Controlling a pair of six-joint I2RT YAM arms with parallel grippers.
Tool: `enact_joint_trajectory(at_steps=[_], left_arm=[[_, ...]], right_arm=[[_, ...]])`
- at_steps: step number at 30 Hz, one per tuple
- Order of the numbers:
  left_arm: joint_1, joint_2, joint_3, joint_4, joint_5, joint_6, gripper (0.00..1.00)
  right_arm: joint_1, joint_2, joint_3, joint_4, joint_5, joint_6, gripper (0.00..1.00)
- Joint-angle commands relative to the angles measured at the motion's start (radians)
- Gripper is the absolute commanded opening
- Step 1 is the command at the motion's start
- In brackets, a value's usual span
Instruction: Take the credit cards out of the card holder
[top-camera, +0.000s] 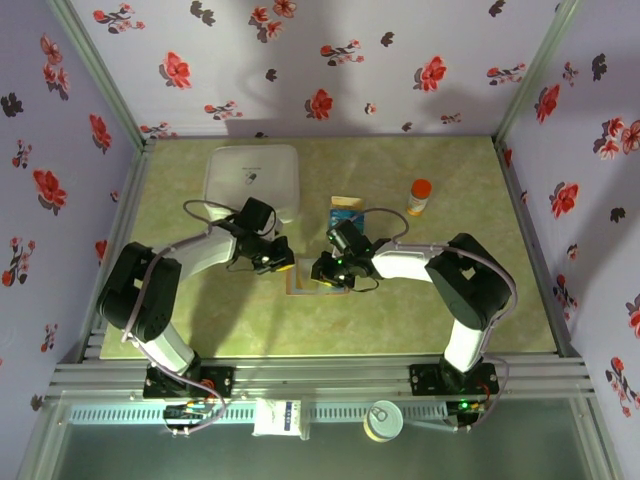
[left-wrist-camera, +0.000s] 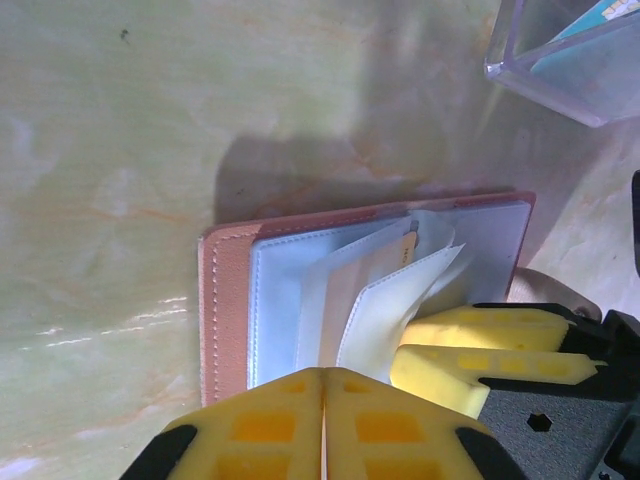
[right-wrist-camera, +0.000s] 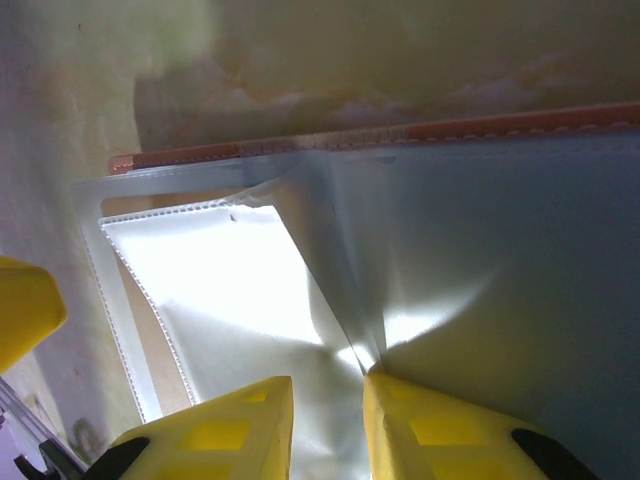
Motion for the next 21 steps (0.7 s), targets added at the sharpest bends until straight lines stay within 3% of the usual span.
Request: enact_joint_trajectory(at_steps=[1,21], left_arm=[[-0.018,-0.012,-0.022,0.047,0.035,-0.043,0.12],[-0.057,0.053,-0.036,0.077,0.008,-0.058,0.29]], right_arm=[[-0.006,0.007,-0.031,0.017,0.001,0.025,0.27],[-0.015,0.021,-0.062,0.090,-0.040,0.055,0.27]])
